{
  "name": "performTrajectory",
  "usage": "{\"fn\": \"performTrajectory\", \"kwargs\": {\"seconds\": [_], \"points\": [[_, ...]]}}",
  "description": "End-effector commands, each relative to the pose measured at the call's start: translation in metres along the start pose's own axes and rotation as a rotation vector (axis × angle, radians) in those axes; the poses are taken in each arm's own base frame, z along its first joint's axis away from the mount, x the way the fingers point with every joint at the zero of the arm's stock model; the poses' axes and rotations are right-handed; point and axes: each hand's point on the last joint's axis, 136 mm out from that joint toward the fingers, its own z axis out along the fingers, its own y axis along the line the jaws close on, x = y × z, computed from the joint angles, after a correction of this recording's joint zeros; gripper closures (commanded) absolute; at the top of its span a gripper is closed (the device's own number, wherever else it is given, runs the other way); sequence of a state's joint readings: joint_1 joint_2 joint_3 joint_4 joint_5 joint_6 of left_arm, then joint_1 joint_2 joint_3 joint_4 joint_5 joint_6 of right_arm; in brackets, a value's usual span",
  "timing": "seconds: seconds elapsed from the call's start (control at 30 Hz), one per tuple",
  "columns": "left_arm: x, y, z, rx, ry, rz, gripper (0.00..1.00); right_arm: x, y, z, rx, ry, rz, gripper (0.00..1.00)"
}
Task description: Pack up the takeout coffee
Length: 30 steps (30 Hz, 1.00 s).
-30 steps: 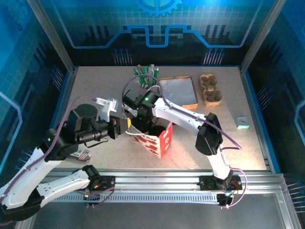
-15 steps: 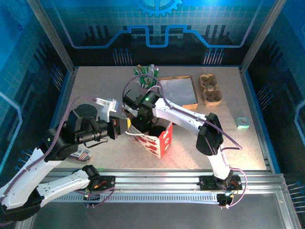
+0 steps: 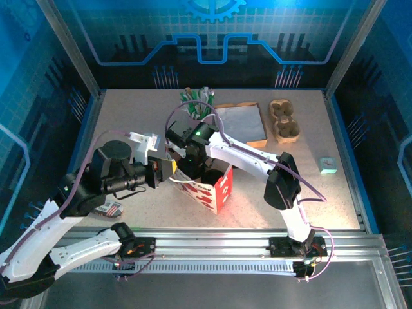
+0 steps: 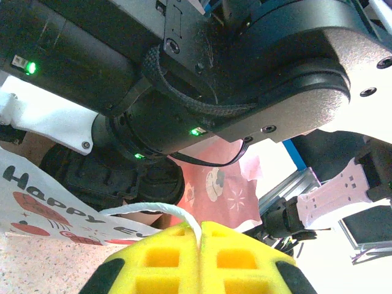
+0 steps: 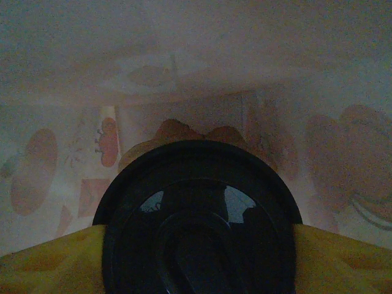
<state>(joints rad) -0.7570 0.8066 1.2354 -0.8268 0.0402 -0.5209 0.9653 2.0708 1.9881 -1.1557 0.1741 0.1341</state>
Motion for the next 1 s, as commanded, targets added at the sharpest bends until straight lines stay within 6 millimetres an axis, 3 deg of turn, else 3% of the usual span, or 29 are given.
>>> {"fn": "performTrajectory", "kwargs": {"seconds": [0.0,0.73,0.8,0.97], "points": [[-0.015,-0.014,-0.013,0.048,-0.065,0.035,1.00,0.034,-0.008,0.021,0.019,0.173,0.002,0.26],[-0.014,-0.015,-0.011,0.053,-0.060,0.032,1.00,0.023,-0.009,0.007,0.021,0.113,0.005,0.08],[-0.014,-0.014,-0.011,0.052,-0.060,0.031,1.00,0.022,-0.009,0.005,0.020,0.108,0.003,0.00],[-0.014,-0.015,-0.011,0.054,-0.061,0.032,1.00,0.020,-0.008,0.001,0.016,0.095,0.004,0.00]]}}
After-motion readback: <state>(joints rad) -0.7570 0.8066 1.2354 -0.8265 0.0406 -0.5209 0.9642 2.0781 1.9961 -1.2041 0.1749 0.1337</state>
